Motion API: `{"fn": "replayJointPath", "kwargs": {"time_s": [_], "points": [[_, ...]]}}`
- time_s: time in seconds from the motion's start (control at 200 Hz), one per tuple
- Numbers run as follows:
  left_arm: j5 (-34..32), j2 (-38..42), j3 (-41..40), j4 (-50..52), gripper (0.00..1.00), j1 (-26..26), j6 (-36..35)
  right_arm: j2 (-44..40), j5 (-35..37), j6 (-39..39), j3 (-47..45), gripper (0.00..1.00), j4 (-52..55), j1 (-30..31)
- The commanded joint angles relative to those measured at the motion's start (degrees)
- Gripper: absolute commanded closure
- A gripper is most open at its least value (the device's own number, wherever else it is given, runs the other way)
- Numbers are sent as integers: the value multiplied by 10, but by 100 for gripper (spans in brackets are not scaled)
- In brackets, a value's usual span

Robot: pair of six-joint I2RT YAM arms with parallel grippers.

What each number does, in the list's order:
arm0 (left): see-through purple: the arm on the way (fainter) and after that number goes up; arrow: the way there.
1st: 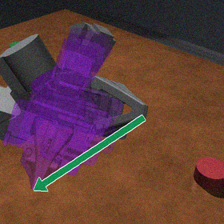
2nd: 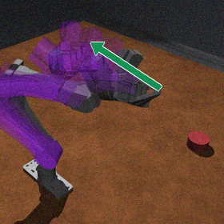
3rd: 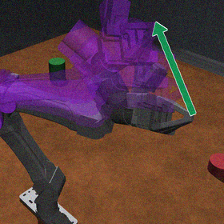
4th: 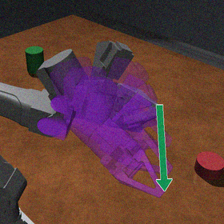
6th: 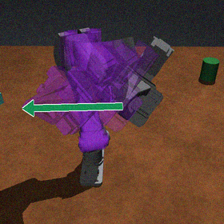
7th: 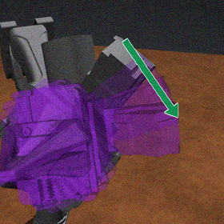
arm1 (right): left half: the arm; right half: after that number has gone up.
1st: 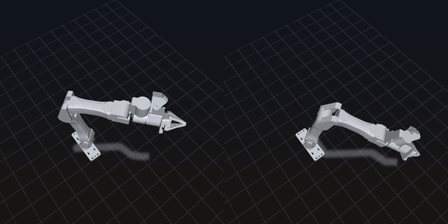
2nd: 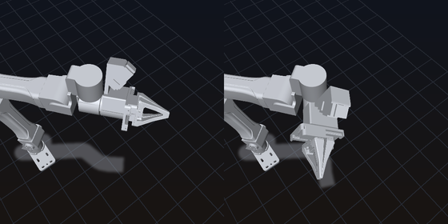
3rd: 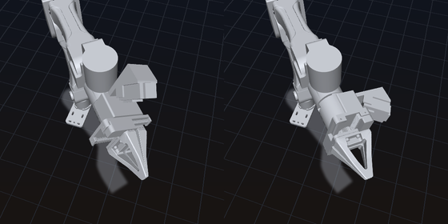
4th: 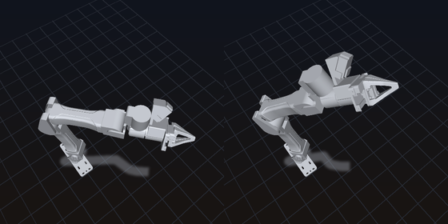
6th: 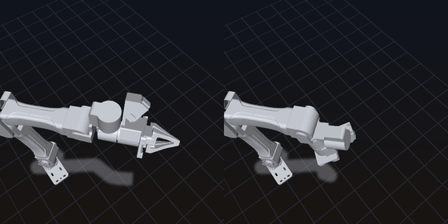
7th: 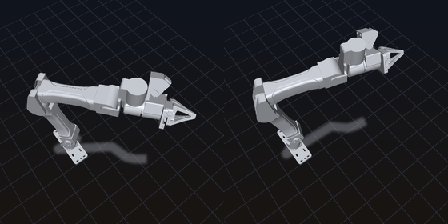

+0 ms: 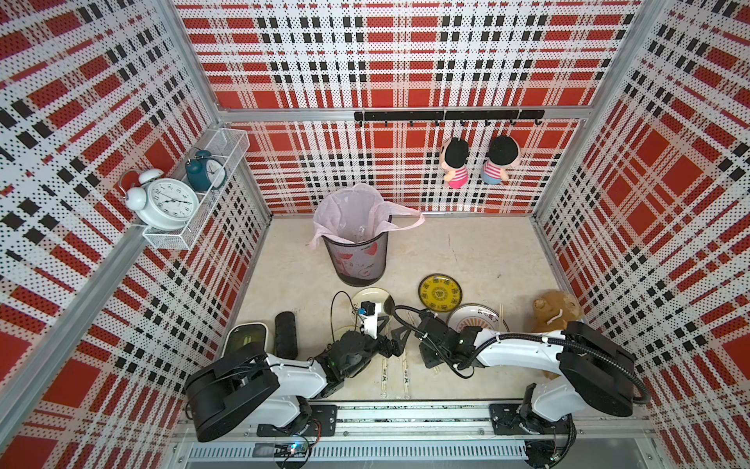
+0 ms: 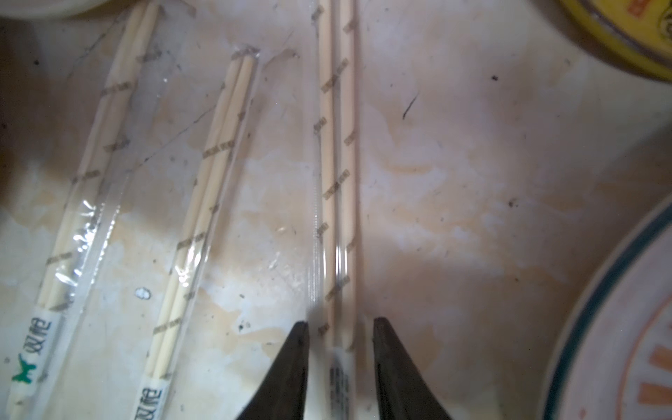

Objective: Remove the packaging of disposable chopsticks
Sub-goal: Pick up the disposable chopsticks from the center of the board.

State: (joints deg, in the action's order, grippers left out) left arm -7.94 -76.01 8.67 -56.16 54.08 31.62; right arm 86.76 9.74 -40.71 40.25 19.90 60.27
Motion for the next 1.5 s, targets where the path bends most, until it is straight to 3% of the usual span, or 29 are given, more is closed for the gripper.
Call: {"fn": "replayJointPath", "kwargs": {"time_s": [0.0, 0.185, 0.326, 0.646, 0.882, 1.037, 1.373, 1.498], "points": [[-2, 4, -7, -14, 3, -2, -4, 39, -7, -17, -6, 74, 65, 4], [4, 3, -9, -14, 3, -10, -5, 64, 4, -19, 12, 86, 97, 4], [34, -26, 2, -21, 3, -19, -5, 41, 17, -25, 1, 86, 75, 1], [62, -48, 20, -47, 3, -22, -3, -70, 17, 22, -53, 89, -81, -7], [53, -43, 17, -62, 4, -20, -1, -89, 17, 59, -60, 96, -109, -16], [58, -29, 23, -76, 4, -21, -1, -143, 6, 82, -115, 96, -215, -36], [67, -40, 3, -274, 7, -25, 28, -280, -28, 179, -202, 97, -397, -38], [71, -60, 30, -283, 9, -25, 31, -305, -62, 206, -220, 98, -434, -39]]}}
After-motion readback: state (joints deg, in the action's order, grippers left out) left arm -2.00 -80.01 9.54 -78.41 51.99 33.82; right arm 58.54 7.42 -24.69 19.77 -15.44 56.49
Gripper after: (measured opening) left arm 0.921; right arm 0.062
